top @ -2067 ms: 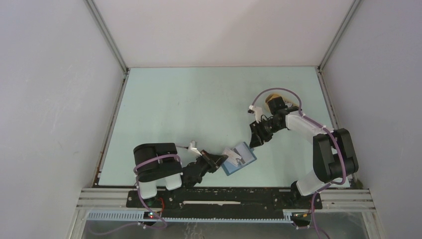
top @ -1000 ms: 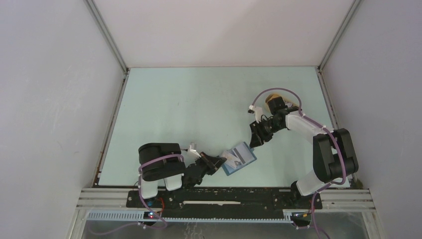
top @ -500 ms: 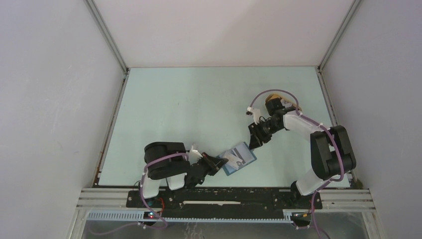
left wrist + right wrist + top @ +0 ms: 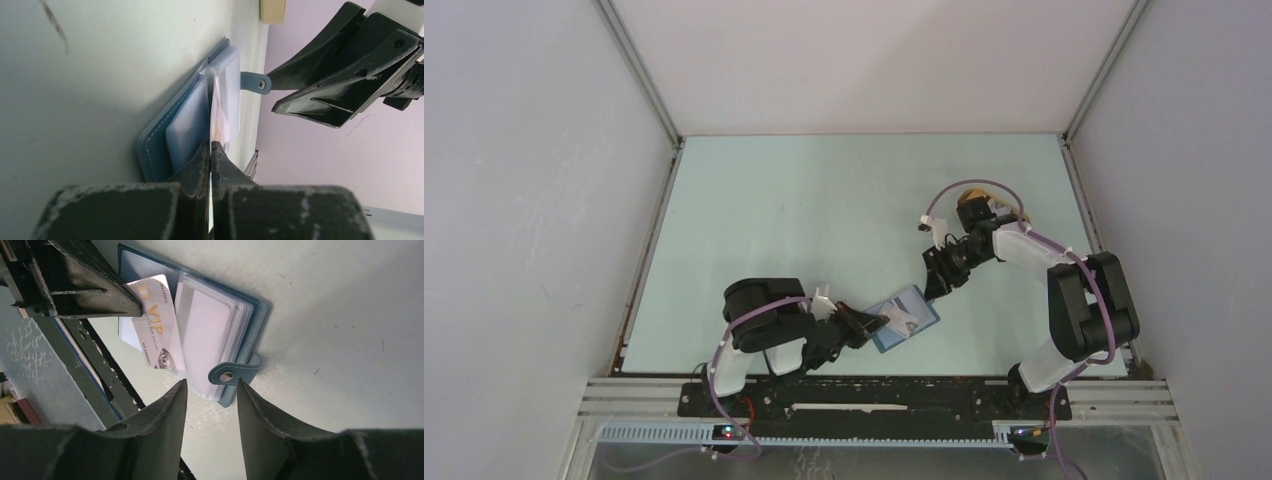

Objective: Put the credit cards into the card holder
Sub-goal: Insert the credit card into the card holder.

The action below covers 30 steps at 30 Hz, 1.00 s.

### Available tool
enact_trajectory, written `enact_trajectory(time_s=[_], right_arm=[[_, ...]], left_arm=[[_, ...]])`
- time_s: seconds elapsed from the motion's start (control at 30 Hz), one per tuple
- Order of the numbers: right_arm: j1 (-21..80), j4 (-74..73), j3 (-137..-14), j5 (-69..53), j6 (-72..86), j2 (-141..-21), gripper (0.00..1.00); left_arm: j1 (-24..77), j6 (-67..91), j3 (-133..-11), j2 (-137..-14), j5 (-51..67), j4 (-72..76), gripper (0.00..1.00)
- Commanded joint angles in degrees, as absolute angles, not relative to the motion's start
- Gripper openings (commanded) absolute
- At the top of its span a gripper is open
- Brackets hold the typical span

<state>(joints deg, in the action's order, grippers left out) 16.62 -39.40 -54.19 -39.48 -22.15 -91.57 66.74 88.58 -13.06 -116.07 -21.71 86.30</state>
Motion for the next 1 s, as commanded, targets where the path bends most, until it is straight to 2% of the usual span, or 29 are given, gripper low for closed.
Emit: enact_trajectory(time_s=[0.0,0.97], right_arm=[[17.13,-39.42,-56.52,-39.82,-21.90,-91.90,0.50],[17.06,-39.28,-56.46,-40.25,-21.86,-90.38,0.50]], left_arm=[[65.29,88.46,-14.71,-117.80,-18.41,86.93,0.00],[59.43,91.23,-16.95,-120.01,-4.98,86.34,0.00]])
